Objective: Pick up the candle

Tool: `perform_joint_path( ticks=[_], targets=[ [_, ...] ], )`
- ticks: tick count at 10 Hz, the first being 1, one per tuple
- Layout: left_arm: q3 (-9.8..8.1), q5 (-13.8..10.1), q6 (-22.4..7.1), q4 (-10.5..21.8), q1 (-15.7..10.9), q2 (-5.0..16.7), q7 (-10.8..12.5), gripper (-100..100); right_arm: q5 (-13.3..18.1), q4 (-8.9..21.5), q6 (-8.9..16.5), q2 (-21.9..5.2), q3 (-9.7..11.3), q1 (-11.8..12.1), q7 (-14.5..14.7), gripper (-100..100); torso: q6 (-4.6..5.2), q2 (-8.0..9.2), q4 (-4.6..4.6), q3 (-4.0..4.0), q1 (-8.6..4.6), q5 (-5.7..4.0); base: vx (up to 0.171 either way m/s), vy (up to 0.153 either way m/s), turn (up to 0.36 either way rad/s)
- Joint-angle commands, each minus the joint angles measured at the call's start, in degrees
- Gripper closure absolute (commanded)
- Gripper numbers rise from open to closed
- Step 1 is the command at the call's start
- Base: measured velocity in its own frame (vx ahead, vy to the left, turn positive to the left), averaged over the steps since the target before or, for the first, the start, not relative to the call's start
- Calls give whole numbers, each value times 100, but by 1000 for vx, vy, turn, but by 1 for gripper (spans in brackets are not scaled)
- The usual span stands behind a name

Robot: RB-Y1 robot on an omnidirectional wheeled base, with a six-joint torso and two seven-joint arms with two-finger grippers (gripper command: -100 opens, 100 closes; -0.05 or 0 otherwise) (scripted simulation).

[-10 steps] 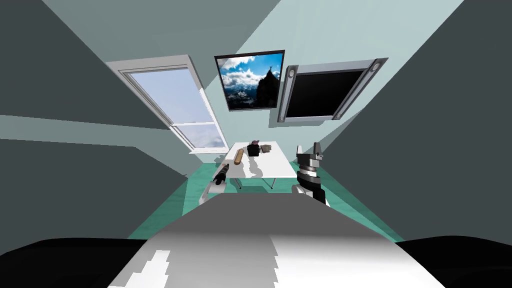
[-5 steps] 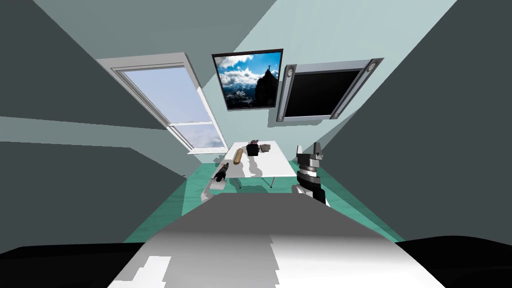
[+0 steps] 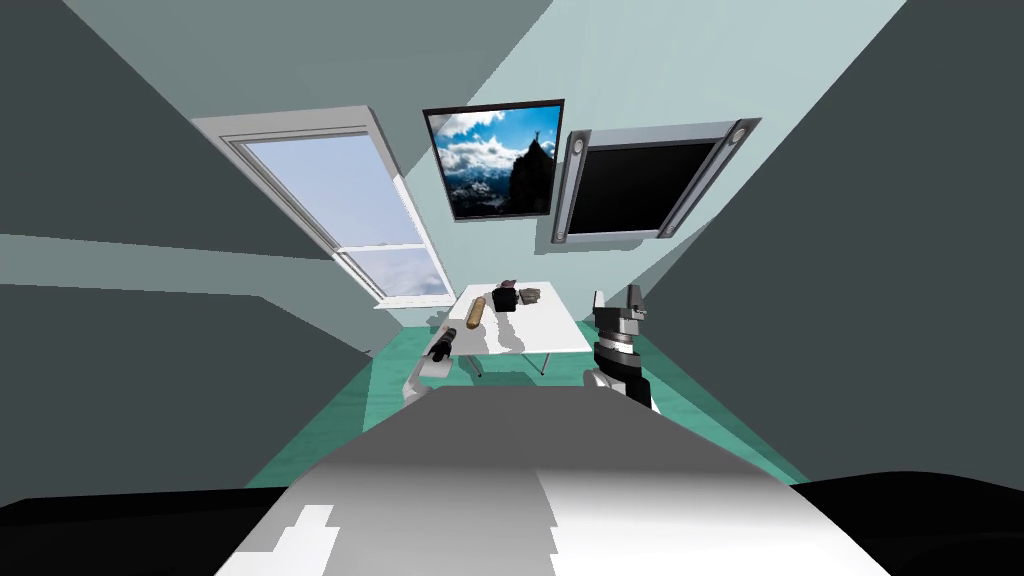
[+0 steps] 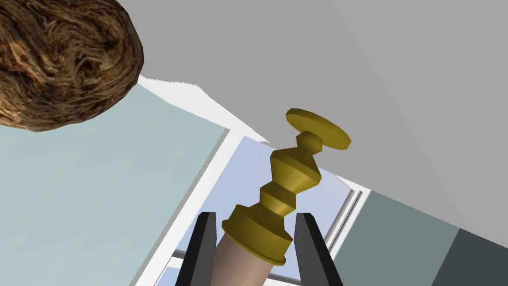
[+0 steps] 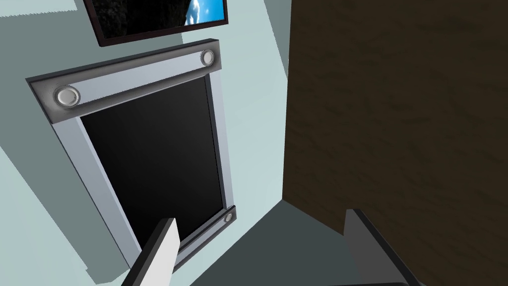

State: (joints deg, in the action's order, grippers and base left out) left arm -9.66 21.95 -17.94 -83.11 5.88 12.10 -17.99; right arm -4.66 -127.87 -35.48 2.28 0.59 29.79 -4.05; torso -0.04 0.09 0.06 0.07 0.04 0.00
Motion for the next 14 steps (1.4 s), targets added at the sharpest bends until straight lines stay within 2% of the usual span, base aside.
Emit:
perform_joint_path(
  ticks=[1,3,4,5,12,13,14],
  targets=[
    [0,0,0,0,0,0,0,100,0,0,0,0,0,0,0,0,0,0,0,0,0,0,0,0,0],
    [1,0,3,-2,-3,1,-1,100,0,0,0,0,0,0,0,0,-2,2,-1,0,2,1,0,0,0],
    [1,0,4,-3,-3,0,-1,0,0,0,0,0,0,0,0,0,-2,2,-1,0,2,1,0,0,0],
    [60,-6,-44,-221,154,-45,-17,100,0,0,0,0,0,0,0,0,-2,2,-1,0,2,1,17,4,39],
    [245,-20,-195,-887,659,-162,-90,100,0,0,0,0,0,0,0,0,-4,-1,-3,-2,0,-1,16,3,23],
    [222,-14,-167,-806,605,-156,-79,100,0,0,0,0,0,0,0,0,-3,-2,-3,-2,0,-1,0,0,0],
    [225,-12,-170,-815,612,-160,-81,0,0,0,0,0,0,0,0,0,-2,-2,-3,-2,0,-2,0,0,0]
  ],
)
